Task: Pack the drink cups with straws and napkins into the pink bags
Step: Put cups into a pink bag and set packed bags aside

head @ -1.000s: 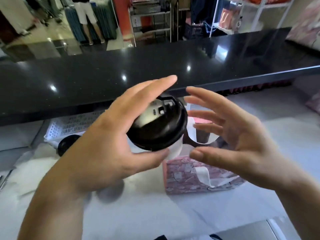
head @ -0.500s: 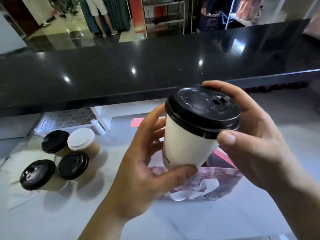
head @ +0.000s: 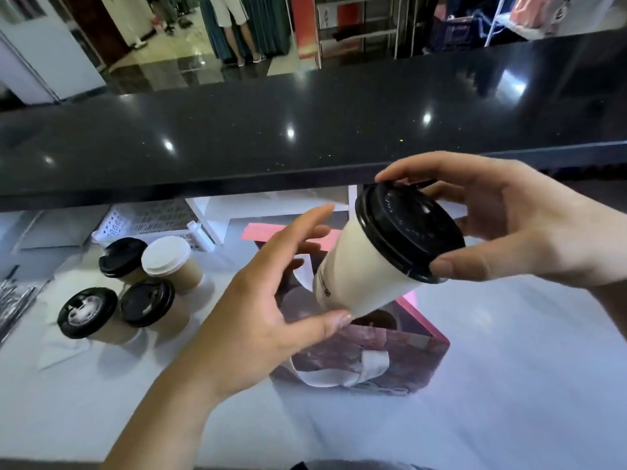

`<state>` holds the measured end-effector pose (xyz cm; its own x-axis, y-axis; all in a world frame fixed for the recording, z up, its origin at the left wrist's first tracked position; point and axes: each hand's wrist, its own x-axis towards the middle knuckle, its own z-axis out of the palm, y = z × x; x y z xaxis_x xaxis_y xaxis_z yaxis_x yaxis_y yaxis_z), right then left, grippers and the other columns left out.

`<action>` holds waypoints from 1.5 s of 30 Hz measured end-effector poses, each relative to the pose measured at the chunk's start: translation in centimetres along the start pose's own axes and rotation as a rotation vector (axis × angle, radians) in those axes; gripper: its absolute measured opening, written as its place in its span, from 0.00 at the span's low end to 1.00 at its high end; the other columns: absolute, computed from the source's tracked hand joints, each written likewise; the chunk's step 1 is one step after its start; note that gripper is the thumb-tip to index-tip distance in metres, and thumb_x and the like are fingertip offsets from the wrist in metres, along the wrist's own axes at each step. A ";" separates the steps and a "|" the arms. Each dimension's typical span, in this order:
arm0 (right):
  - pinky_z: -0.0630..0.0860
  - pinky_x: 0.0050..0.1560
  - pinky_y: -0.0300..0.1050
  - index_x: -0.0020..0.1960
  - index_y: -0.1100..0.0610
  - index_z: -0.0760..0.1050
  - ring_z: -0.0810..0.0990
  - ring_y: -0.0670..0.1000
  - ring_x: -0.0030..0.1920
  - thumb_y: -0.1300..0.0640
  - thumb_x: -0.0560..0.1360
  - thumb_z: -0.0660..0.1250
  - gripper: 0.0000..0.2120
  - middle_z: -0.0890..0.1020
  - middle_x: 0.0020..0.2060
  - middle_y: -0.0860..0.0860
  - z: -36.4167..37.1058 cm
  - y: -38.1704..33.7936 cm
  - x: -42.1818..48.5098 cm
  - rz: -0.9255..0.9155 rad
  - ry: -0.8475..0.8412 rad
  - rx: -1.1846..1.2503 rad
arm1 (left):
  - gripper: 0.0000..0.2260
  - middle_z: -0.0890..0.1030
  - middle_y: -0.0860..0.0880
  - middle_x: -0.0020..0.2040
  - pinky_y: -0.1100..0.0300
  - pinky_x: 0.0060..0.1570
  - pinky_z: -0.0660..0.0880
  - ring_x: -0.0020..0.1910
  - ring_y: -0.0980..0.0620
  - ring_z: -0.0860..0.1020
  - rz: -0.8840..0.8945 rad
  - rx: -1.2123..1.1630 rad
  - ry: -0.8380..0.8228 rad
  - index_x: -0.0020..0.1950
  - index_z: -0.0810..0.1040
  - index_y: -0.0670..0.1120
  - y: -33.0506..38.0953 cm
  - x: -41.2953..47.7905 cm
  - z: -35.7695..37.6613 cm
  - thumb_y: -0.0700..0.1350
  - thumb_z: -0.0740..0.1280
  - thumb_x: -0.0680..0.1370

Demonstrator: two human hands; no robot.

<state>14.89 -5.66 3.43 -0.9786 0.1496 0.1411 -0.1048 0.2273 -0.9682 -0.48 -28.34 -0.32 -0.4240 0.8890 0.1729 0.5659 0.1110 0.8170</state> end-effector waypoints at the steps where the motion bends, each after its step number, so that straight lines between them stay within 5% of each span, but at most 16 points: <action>1: 0.82 0.45 0.49 0.65 0.49 0.77 0.79 0.54 0.59 0.57 0.60 0.77 0.33 0.80 0.59 0.52 -0.2 0.1 0.0 -0.006 0.029 -0.013 | 0.39 0.73 0.65 0.67 0.59 0.67 0.69 0.70 0.60 0.71 -0.036 0.097 -0.002 0.73 0.62 0.71 -0.2 -0.5 -0.2 0.50 0.79 0.70; 5: 0.83 0.47 0.53 0.63 0.45 0.77 0.81 0.52 0.56 0.53 0.58 0.77 0.33 0.81 0.57 0.48 -0.5 0.3 -0.2 -0.035 0.116 -0.107 | 0.22 0.81 0.66 0.53 0.68 0.53 0.68 0.54 0.65 0.74 0.049 0.634 -0.059 0.66 0.72 0.67 -1.7 -3.0 -0.4 0.55 0.71 0.73; 10: 0.76 0.59 0.39 0.66 0.41 0.74 0.76 0.45 0.63 0.52 0.60 0.81 0.36 0.76 0.61 0.42 1.1 0.2 0.2 -0.007 -0.030 -0.450 | 0.09 0.84 0.62 0.45 0.58 0.50 0.70 0.45 0.60 0.79 0.150 0.567 0.007 0.48 0.84 0.55 -1.9 -4.2 1.4 0.47 0.66 0.74; 18: 0.75 0.57 0.44 0.66 0.36 0.67 0.74 0.44 0.60 0.48 0.64 0.77 0.34 0.69 0.60 0.37 2.3 0.8 0.5 0.111 -0.347 -0.739 | 0.06 0.84 0.62 0.47 0.58 0.51 0.74 0.47 0.62 0.81 0.119 0.440 -0.035 0.51 0.83 0.57 -1.0 -5.1 2.8 0.51 0.68 0.77; 22: 0.77 0.52 0.46 0.66 0.37 0.66 0.74 0.44 0.55 0.48 0.65 0.75 0.32 0.68 0.59 0.38 2.8 1.6 0.7 0.164 -0.417 -0.883 | 0.12 0.85 0.62 0.50 0.70 0.49 0.76 0.49 0.61 0.83 -0.006 0.153 0.068 0.56 0.84 0.56 -0.1 -3.9 -0.3 0.41 0.68 0.79; 26: 0.76 0.55 0.47 0.66 0.38 0.67 0.75 0.45 0.56 0.44 0.65 0.75 0.32 0.70 0.59 0.38 2.5 2.0 0.7 0.160 -0.366 -0.876 | 0.17 0.81 0.66 0.56 0.72 0.56 0.73 0.52 0.72 0.77 -0.031 0.369 -0.012 0.59 0.81 0.61 0.1 -0.6 -1.9 0.41 0.73 0.76; 29: 0.76 0.56 0.46 0.65 0.37 0.68 0.75 0.45 0.56 0.43 0.65 0.75 0.31 0.70 0.57 0.37 1.9 2.0 0.5 0.154 -0.326 -0.884 | 0.34 0.65 0.70 0.72 0.69 0.70 0.60 0.71 0.72 0.60 -0.134 0.490 -0.317 0.71 0.66 0.70 0.1 1.2 -1.7 0.51 0.77 0.71; 33: 0.77 0.52 0.45 0.66 0.36 0.65 0.76 0.45 0.54 0.43 0.65 0.74 0.32 0.70 0.59 0.36 1.4 2.3 -0.3 0.192 -0.357 -1.013 | 0.55 0.38 0.68 0.77 0.72 0.67 0.35 0.74 0.69 0.34 -0.199 0.700 -0.598 0.76 0.39 0.72 -0.3 1.8 -1.0 0.61 0.79 0.64; 37: 0.75 0.41 0.42 0.69 0.35 0.59 0.74 0.46 0.57 0.52 0.67 0.75 0.38 0.65 0.66 0.33 1.3 3.6 -0.5 0.289 -0.512 -1.223 | 0.60 0.31 0.65 0.77 0.66 0.68 0.26 0.72 0.66 0.25 -0.190 0.805 -0.661 0.75 0.33 0.70 -0.7 2.0 -0.2 0.68 0.76 0.60; 45: 0.78 0.53 0.52 0.69 0.43 0.63 0.77 0.52 0.60 0.56 0.69 0.72 0.32 0.69 0.65 0.42 3.1 6.4 0.9 0.193 -0.622 -1.228 | 0.61 0.29 0.62 0.78 0.62 0.70 0.27 0.73 0.64 0.24 -0.191 0.778 -0.618 0.76 0.33 0.68 -0.9 1.6 0.3 0.72 0.75 0.59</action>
<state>12.77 -7.06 -3.33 -0.9107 -0.0995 -0.4009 -0.0573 0.9916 -0.1160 -1.42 -26.90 -0.96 -0.2401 0.8760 -0.4182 0.9242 0.3380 0.1775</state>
